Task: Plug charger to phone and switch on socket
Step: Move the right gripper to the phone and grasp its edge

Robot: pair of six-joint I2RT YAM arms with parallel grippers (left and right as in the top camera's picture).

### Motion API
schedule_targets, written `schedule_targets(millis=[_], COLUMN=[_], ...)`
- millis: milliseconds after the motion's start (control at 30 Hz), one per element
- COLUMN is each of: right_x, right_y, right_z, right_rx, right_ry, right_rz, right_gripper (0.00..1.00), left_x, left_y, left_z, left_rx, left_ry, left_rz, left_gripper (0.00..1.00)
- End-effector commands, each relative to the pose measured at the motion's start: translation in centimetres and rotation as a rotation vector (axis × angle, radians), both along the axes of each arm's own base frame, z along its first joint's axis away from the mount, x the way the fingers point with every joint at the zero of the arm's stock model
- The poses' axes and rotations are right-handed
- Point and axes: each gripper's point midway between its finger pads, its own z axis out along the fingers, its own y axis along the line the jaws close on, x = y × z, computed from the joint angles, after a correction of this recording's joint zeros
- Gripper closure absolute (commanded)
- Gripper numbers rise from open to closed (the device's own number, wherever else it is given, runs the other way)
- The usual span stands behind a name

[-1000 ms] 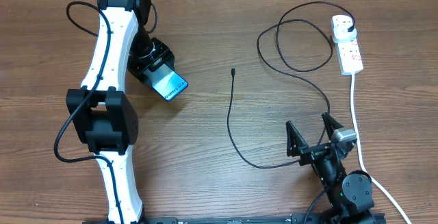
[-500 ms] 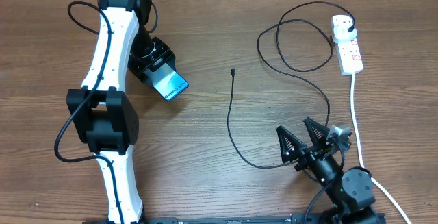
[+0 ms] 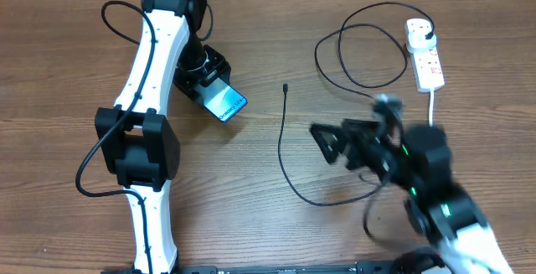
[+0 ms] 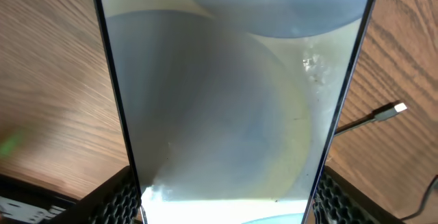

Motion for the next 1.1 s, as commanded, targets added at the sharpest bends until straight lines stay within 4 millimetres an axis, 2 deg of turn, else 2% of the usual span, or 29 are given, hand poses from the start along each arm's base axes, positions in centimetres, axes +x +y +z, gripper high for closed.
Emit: schedule_targets(millis=[0, 100, 300, 367, 400, 567, 700, 933, 1067], right_x=[1.0, 2.2, 3.9, 4.6, 5.0, 6.6, 6.6, 6.7, 6.7], right_y=[2.8, 4.8, 8.0, 8.5, 8.6, 8.9, 9.8, 9.8, 9.8], right_z=[-1.1, -3.1, -5.2, -6.0, -6.2, -7.4, -7.1, -7.2, -7.3], right_rx=[0.03, 0.069, 0.228, 0.243, 0.25, 0.254, 0.278, 0.291, 0.303], right_ry=[0.148, 0.237, 0.338, 0.351, 0.358, 0.417, 0.435, 0.468, 0.492], right_rz=[0.121, 0.209, 0.313, 0.302, 0.289, 0.134, 0.101, 0.064, 0.048], right_gripper=[0.0, 0.0, 0.01, 0.12, 0.18, 0.21, 0.25, 0.26, 0.34], left_x=[0.4, 0.5, 0.7, 0.7, 0.7, 0.3, -0.3, -1.7, -2.6], left_y=[-0.7, -0.8, -1.0, -1.2, -1.3, -2.4, -4.0, -7.4, -9.4], left_z=[0.9, 0.9, 0.9, 0.9, 0.9, 0.8, 0.8, 0.8, 0.8], left_rx=[-0.005, -0.001, 0.005, 0.008, 0.01, 0.019, 0.021, 0.025, 0.035], left_ry=[-0.015, -0.012, -0.011, -0.006, -0.004, 0.009, 0.011, 0.016, 0.026], left_rz=[0.084, 0.116, 0.164, 0.185, 0.192, 0.222, 0.19, 0.126, 0.143], left_gripper=[0.95, 0.96, 0.95, 0.96, 0.96, 0.96, 0.95, 0.96, 0.95])
